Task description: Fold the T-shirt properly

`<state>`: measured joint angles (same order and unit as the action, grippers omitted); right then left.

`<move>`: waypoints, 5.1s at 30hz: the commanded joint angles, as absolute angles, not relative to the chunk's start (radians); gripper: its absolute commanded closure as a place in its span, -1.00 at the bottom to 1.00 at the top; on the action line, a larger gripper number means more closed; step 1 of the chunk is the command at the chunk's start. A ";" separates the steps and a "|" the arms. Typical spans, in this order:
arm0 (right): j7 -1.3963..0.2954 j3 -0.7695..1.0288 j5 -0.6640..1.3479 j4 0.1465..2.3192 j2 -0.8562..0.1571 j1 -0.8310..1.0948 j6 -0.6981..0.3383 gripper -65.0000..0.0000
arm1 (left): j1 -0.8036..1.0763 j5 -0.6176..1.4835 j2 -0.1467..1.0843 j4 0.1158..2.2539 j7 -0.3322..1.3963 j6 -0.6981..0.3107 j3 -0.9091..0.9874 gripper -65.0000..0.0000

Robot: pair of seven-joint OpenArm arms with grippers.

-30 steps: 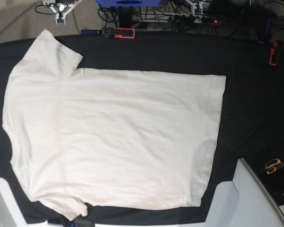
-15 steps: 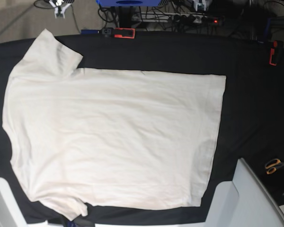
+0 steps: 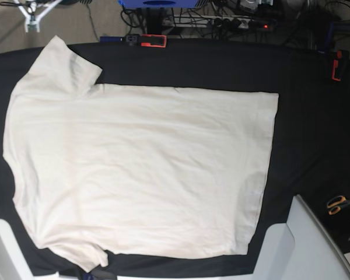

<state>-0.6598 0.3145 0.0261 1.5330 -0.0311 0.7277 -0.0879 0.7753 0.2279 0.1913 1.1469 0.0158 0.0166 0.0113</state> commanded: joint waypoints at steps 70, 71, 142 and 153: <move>-1.004 0.832 0.518 1.320 -0.087 0.277 -0.698 -0.01 | 0.839 0.236 0.128 1.733 0.004 0.005 0.484 1.00; -1.006 0.828 0.518 1.320 -0.087 0.278 -0.698 -0.01 | 0.839 0.236 0.128 1.733 0.004 0.005 0.484 1.00; -1.024 0.704 0.512 1.440 -0.054 0.326 -0.698 0.99 | 0.354 0.730 0.117 1.313 0.338 -0.257 0.575 0.15; -1.024 0.702 0.512 1.440 -0.054 0.326 -0.698 0.99 | 0.308 0.727 0.094 1.280 0.331 -0.257 0.473 0.15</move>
<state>-1.0328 0.6998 0.4976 1.4292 -0.0414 0.3252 -0.6930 0.3065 0.7166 0.0864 1.2678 0.3382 -0.2520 0.4702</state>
